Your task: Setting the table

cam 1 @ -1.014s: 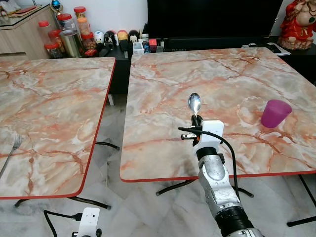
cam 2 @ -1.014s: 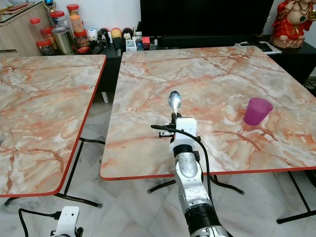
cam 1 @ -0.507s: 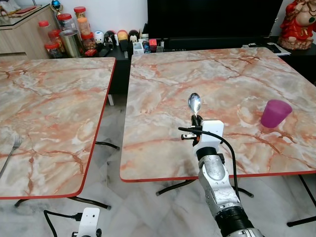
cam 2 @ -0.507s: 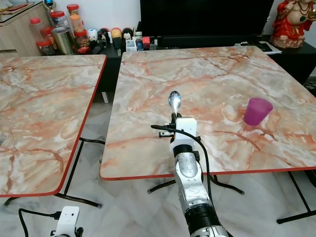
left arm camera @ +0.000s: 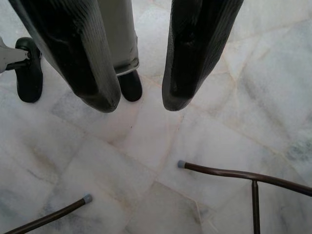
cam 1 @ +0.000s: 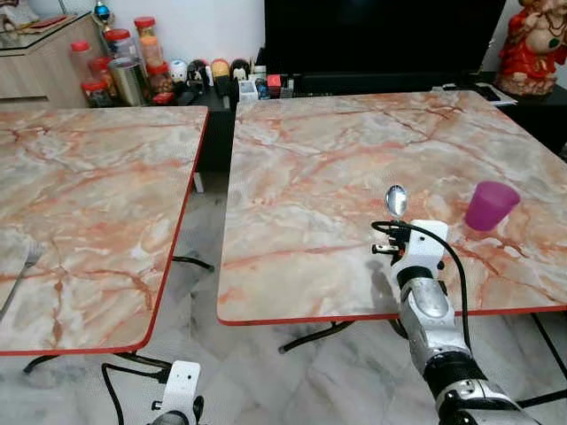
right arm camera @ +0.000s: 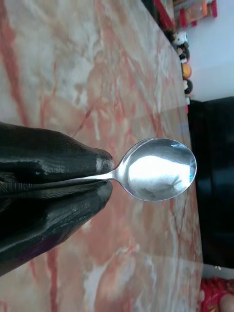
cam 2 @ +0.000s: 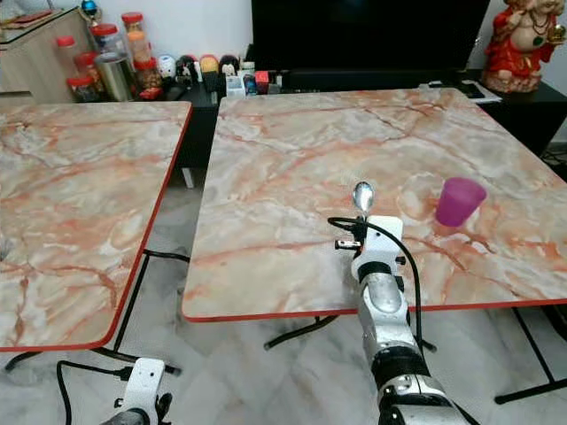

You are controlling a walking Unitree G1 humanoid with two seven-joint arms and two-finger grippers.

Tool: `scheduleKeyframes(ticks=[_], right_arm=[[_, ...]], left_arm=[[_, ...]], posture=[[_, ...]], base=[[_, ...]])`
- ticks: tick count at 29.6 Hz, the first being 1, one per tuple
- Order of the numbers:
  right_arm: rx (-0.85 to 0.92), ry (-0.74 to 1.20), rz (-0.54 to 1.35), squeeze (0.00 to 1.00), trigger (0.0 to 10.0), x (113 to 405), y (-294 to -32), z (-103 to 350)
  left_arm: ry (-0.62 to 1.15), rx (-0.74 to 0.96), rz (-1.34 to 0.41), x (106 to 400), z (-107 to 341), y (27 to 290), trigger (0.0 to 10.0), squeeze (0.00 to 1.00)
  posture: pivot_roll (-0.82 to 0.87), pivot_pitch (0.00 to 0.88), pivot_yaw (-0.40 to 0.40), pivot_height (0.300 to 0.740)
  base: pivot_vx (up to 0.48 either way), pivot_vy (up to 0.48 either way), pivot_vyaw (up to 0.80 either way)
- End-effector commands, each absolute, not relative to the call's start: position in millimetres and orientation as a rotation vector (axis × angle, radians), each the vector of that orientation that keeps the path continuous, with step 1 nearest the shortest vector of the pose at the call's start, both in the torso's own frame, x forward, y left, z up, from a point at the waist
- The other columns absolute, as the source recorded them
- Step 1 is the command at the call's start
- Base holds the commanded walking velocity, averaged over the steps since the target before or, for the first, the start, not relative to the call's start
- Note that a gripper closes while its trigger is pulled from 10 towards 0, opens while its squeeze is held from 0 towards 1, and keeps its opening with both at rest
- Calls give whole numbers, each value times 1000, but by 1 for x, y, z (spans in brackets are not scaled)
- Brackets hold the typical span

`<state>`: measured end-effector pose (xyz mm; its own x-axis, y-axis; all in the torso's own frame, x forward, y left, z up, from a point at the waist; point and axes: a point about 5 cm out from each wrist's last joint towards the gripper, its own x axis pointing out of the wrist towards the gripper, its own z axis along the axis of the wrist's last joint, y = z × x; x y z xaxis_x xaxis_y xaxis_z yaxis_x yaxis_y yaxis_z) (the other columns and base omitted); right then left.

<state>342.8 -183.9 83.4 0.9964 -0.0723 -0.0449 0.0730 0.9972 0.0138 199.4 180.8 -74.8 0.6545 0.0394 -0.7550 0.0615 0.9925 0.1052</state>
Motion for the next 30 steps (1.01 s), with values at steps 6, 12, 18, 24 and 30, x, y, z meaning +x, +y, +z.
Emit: scheduleKeyframes(ticks=[6, 12, 18, 24, 30], right_arm=[[15, 31, 1, 0, 10000, 346, -169, 86], [-24, 45, 112, 0, 10000, 340, -144, 76], [-11, 33, 166, 0, 10000, 337, -125, 74], [-4, 33, 172, 0, 10000, 336, -119, 73], [5, 32, 159, 0, 10000, 337, -119, 74]], left_arm=[[864, 144, -15, 197, -76, 183, 10000, 0], [856, 142, -3, 198, -75, 186, 10000, 0], [840, 141, 4, 200, -73, 188, 10000, 0], [838, 128, 11, 200, -73, 188, 10000, 0], [836, 125, 13, 200, -73, 189, 10000, 0]], posture=[[-80, 0, 7, 736], [-70, 0, 5, 736], [-74, 0, 15, 736], [-73, 0, 16, 736], [-72, 0, 15, 736]], base=[[0, 0, 0], [0, 0, 0], [0, 0, 0], [0, 52, 0], [0, 224, 0]])
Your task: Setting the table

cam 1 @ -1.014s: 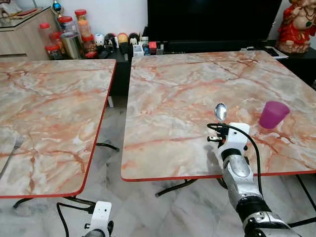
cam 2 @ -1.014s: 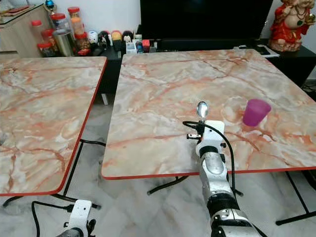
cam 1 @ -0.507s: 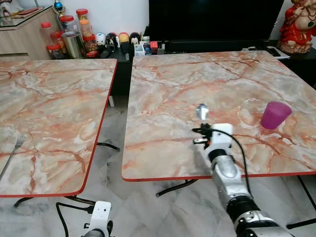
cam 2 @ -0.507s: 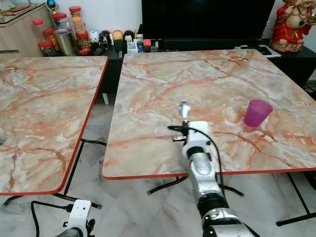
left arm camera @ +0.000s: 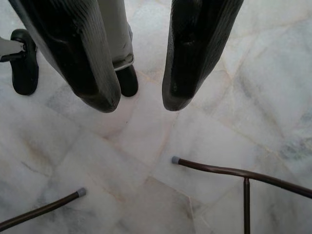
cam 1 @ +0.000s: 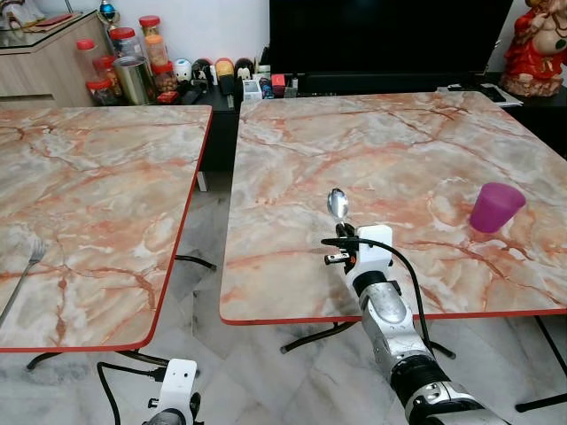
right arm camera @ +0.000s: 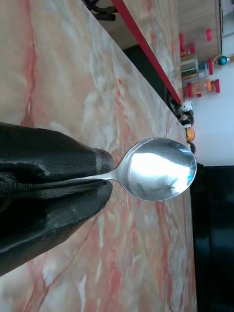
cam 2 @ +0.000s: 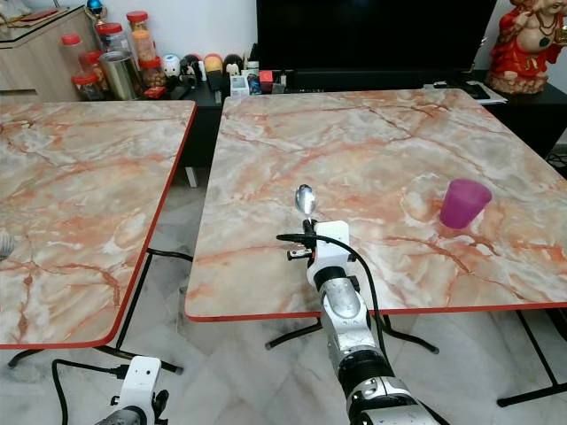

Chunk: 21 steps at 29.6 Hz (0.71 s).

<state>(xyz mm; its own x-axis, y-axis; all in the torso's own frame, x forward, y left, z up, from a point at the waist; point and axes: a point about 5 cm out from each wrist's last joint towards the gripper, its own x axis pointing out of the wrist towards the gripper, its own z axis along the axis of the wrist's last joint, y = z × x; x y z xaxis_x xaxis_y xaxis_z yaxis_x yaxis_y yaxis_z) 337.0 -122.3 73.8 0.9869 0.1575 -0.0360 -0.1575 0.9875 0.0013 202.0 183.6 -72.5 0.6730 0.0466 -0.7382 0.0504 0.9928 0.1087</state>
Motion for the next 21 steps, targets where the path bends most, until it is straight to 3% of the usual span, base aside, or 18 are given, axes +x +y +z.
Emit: scheduleKeyframes(ticks=[1, 7, 21], right_arm=[[5, 30, 158, 0, 10000, 337, -119, 74], [6, 24, 158, 0, 10000, 339, -118, 76], [10, 21, 153, 0, 10000, 340, -116, 78]], left_arm=[[836, 125, 13, 201, -73, 189, 10000, 0], [837, 123, 13, 200, -73, 189, 10000, 0], [842, 124, 21, 200, -73, 192, 10000, 0]], posture=[[-72, 0, 15, 736], [-72, 0, 15, 736], [-61, 0, 20, 736]], base=[[0, 0, 0], [0, -119, 0], [0, 51, 0]])
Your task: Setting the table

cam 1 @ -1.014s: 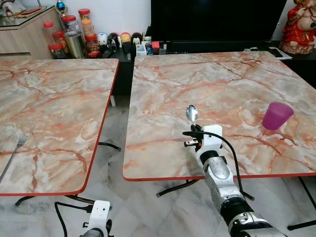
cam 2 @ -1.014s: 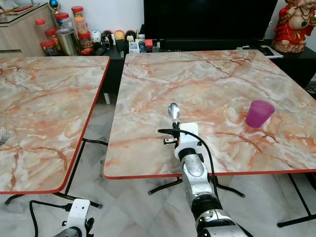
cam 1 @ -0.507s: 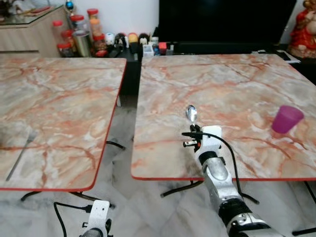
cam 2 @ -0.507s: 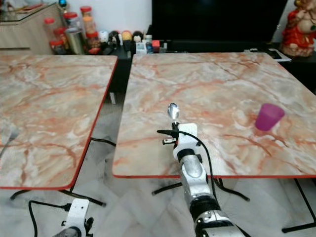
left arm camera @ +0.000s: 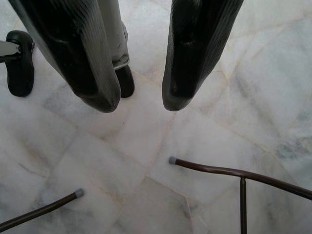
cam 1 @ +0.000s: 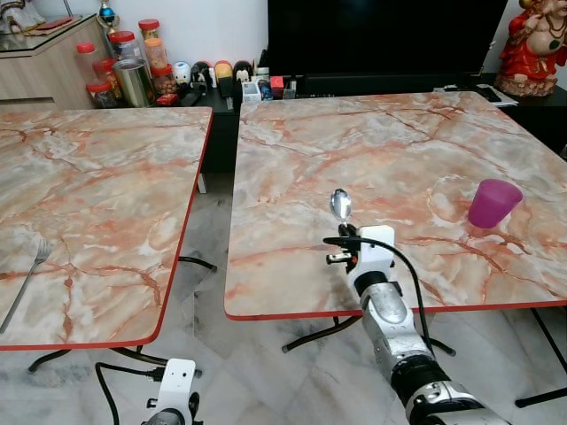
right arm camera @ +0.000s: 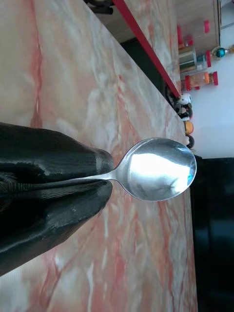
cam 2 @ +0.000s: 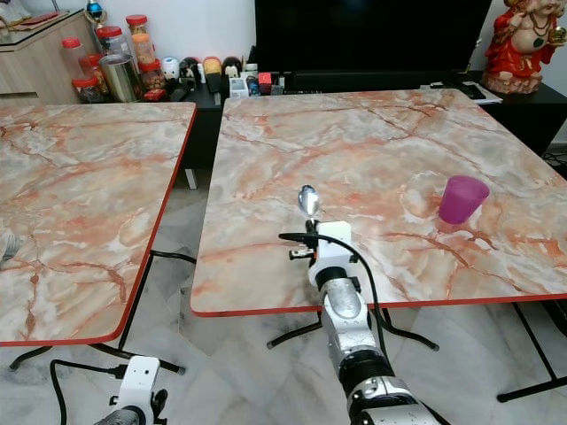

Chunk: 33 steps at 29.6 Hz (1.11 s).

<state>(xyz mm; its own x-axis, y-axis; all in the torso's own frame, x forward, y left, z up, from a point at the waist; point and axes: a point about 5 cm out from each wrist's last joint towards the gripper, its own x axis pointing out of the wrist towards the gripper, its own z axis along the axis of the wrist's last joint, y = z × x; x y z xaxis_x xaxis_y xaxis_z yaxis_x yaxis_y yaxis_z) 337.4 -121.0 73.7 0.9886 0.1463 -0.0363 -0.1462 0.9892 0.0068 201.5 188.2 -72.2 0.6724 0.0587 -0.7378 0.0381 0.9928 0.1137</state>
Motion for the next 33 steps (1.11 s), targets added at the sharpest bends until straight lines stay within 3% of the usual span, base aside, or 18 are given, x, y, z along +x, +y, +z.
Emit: scheduleKeyframes(ticks=[1, 33], right_arm=[[11, 21, 153, 0, 10000, 340, -116, 77], [15, 9, 158, 0, 10000, 340, -113, 79]], left_arm=[[842, 124, 21, 201, -72, 192, 10000, 0], [845, 126, 24, 200, -73, 193, 10000, 0]], posture=[[-61, 0, 20, 736], [-55, 0, 24, 736]], base=[[0, 0, 0], [0, 450, 0]])
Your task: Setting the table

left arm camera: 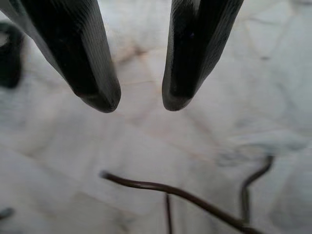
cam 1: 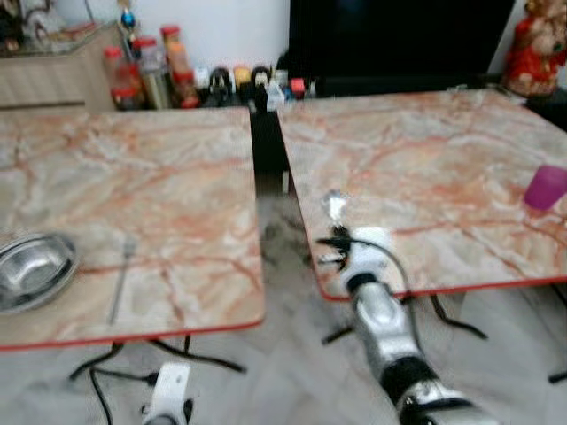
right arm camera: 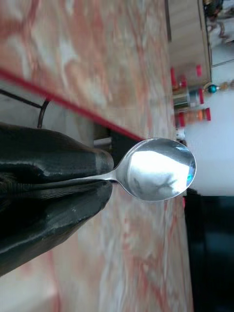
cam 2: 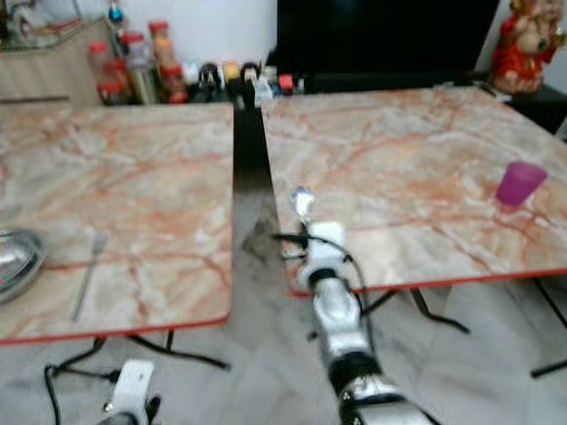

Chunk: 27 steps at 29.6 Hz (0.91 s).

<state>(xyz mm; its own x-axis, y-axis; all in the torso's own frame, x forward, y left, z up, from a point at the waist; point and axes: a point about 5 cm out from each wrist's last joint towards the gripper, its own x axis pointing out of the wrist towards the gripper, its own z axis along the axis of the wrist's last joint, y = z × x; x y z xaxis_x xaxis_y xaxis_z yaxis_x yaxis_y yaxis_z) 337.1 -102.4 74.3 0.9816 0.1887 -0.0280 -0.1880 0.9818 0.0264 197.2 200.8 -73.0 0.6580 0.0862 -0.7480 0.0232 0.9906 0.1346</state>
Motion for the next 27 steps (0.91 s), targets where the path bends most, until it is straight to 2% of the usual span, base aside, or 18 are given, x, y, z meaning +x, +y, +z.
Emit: scheduleKeyframes(ticks=[1, 22, 27], right_arm=[[15, 10, 159, 0, 10000, 340, -113, 78], [25, 9, 165, 0, 10000, 339, -110, 78], [28, 9, 163, 0, 10000, 339, -110, 78]], left_arm=[[845, 126, 23, 200, -73, 193, 10000, 0], [844, 130, 23, 200, -73, 193, 10000, 0], [829, 137, 20, 201, -71, 193, 10000, 0]], posture=[[-55, 0, 23, 736], [-52, 0, 24, 736], [-50, 0, 23, 736]], base=[[0, 480, 0], [0, 480, 0], [0, 0, 0]])
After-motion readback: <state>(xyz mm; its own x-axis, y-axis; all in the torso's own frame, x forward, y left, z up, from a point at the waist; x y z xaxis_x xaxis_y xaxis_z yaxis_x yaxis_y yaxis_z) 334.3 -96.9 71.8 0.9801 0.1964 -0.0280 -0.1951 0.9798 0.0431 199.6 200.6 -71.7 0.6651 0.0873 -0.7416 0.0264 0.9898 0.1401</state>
